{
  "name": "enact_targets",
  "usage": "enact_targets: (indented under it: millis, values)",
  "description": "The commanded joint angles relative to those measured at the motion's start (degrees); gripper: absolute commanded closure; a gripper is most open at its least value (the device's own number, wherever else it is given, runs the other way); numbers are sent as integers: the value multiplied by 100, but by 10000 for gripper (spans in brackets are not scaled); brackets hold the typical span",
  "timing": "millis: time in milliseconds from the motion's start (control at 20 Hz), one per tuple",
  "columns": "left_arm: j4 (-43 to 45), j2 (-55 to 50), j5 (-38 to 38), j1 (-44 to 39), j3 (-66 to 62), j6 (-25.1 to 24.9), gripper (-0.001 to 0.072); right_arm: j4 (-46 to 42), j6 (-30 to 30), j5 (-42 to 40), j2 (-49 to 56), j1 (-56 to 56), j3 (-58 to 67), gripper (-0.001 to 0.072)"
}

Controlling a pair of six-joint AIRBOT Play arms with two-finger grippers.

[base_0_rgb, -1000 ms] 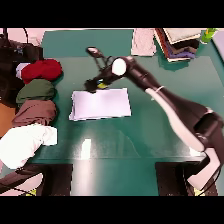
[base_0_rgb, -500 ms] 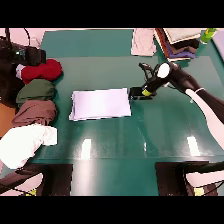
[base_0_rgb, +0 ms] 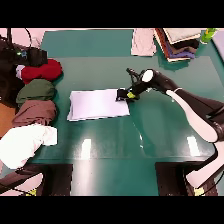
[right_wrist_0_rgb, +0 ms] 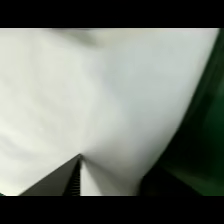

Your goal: Fold the shirts.

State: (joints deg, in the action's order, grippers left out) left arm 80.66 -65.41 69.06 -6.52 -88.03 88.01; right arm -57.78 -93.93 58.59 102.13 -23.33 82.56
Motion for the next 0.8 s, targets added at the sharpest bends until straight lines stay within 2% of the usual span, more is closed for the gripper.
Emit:
enact_targets:
  millis: [0, 50, 250, 350, 550, 750]
  values:
    - [-20, 2, 107, 0, 2, 2, 677, -175, 13, -83, 304, -201, 389, 552]
    - [-35, 2, 90, -22, 2, 0, 678, -269, 13, -48, 293, -208, 459, 698]
    - [9, 2, -7, -577, 42, -52, 678, -874, -9, 131, -195, 216, 634, 699]
    - [13, 2, -61, -990, 81, -66, 678, -1464, -13, 431, -634, 673, 629, 699]
    - [13, 2, -146, -1547, 81, -63, 678, -2446, -9, 1132, -1539, 2142, 627, 699]
    - [11, 2, -142, -1676, 81, -55, 677, -2802, 96, 1523, -2133, 4033, 625, 699]
